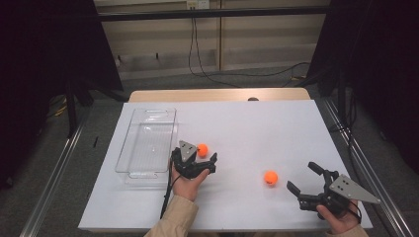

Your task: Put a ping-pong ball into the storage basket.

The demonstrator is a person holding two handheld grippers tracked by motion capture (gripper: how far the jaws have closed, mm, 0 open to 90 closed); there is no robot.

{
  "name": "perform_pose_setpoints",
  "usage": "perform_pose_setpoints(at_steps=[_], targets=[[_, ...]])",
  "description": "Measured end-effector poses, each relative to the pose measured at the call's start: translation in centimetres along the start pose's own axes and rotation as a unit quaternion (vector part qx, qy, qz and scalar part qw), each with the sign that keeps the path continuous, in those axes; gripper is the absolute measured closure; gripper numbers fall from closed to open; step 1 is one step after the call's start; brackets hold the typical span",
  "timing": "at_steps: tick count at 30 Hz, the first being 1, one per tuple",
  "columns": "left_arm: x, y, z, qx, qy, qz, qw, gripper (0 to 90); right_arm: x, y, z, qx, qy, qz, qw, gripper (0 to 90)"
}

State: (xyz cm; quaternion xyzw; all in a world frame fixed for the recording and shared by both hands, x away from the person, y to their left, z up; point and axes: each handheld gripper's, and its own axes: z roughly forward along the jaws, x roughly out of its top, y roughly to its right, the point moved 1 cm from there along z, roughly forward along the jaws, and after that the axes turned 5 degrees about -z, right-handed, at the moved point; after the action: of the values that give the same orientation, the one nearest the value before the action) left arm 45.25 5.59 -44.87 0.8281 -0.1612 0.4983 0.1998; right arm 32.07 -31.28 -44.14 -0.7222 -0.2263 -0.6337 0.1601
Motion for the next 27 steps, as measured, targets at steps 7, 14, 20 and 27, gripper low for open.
perform_pose_setpoints(at_steps=[7,14,20,27], targets=[[0.2,0.0,0.2,0.002,-0.002,-0.003,1.0000,4.6,0.0,0.0,0.0,-0.005,0.002,0.003,1.0000,3.2],[0.3,-0.2,0.5,0.002,-0.013,-0.002,0.9999,5.1,0.0,0.0,0.0,-0.001,0.001,-0.002,1.0000,3.2],[0.4,-0.2,0.9,0.010,-0.021,-0.002,0.9997,5.6,0.0,0.0,0.0,-0.002,0.002,0.001,1.0000,3.3],[0.5,-0.3,1.3,0.017,-0.032,-0.004,0.9993,7.0,0.1,0.0,0.0,-0.003,0.003,0.001,1.0000,3.2]])
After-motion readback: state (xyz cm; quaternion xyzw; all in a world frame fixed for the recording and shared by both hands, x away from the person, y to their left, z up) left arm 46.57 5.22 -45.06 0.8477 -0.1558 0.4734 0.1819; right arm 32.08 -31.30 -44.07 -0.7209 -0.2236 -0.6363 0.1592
